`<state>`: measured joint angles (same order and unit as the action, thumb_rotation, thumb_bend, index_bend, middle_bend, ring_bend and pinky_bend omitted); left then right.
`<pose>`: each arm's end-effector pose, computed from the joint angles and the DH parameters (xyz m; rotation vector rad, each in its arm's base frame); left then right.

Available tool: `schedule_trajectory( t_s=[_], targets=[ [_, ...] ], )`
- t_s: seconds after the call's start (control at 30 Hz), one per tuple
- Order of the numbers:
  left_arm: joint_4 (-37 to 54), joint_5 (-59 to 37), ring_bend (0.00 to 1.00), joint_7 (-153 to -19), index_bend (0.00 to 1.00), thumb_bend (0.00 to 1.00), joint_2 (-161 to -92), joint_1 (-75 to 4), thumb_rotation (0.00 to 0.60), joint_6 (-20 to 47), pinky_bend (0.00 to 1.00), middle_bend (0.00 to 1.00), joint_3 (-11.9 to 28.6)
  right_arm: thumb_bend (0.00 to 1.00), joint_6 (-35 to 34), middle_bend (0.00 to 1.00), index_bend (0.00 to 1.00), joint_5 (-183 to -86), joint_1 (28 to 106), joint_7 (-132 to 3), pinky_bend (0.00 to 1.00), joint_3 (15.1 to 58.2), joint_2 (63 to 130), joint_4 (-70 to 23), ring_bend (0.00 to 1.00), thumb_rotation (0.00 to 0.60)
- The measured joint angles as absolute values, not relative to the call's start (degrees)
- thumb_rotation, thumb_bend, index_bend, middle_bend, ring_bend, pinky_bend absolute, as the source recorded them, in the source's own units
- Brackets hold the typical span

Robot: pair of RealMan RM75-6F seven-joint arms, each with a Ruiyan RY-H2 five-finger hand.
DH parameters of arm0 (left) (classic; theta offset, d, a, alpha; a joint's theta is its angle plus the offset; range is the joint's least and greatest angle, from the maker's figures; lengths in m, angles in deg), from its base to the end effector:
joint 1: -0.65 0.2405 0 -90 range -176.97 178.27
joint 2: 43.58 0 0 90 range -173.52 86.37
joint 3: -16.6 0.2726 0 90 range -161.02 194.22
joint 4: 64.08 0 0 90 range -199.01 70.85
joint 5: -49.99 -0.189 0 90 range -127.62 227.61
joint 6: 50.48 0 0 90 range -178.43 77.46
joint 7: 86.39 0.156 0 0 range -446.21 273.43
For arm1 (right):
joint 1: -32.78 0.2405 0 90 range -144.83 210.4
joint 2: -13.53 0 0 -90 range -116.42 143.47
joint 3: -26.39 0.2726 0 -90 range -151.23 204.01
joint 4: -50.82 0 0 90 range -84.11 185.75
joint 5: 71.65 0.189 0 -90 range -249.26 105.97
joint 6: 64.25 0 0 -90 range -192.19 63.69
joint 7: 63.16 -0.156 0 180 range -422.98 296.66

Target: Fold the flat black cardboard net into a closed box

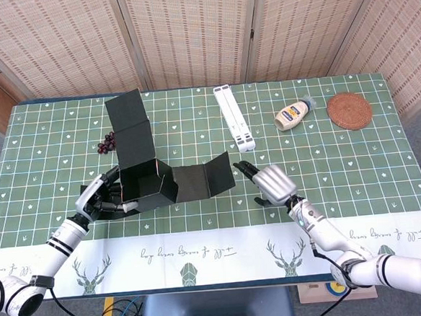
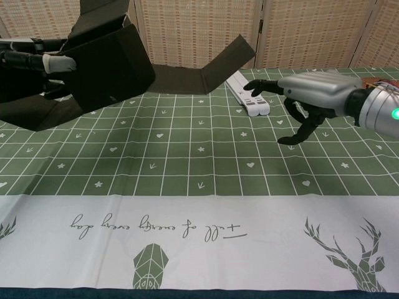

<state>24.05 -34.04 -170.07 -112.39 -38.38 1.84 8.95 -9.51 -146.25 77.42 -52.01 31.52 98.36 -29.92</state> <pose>-0.1874 0.3572 0.1000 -1.1358 -2.3174 -1.6288 -0.1623 -0.3661 0.0153 2.0048 -0.7899 0.9330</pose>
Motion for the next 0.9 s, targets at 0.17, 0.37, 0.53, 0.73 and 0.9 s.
schedule_trajectory(
  t_s=[0.17,0.37,0.53,0.73,0.9],
  targets=[
    [25.09,-34.91,0.6,-170.5,0.27,0.05,-111.89,-38.95,0.6,1.5,0.78,0.22,8.76,0.28,-10.94,0.1,0.0,-147.16,79.28,-51.23,1.0,32.36,102.6,-27.91,0.73,0.6],
    [25.5,-35.24,0.6,-170.04,0.27,0.05,-112.09,-39.4,0.6,1.02,0.78,0.21,8.87,0.29,-12.7,0.12,0.0,-147.64,81.74,-50.53,1.0,34.03,106.83,-25.95,0.73,0.6],
    [24.9,-35.42,0.6,-166.58,0.27,0.05,-112.97,-39.54,0.6,0.65,0.78,0.22,9.56,0.31,-10.92,0.17,0.0,-149.1,81.86,-50.38,1.0,34.57,107.59,-26.6,0.74,0.6],
    [23.87,-34.0,0.6,-160.34,0.27,0.05,-115.05,-39.58,0.6,-0.17,0.78,0.21,10.13,0.31,-9.01,0.2,0.0,-150.8,81.3,-47.58,1.0,34.22,106.46,-28.72,0.75,0.6],
    [23.02,-33.02,0.6,-157.39,0.27,0.05,-116.33,-39.64,0.6,-0.76,0.78,0.22,10.27,0.31,-8.52,0.2,0.0,-151.11,81.0,-45.27,1.0,34.01,105.63,-30.12,0.75,0.6]
  ],
)
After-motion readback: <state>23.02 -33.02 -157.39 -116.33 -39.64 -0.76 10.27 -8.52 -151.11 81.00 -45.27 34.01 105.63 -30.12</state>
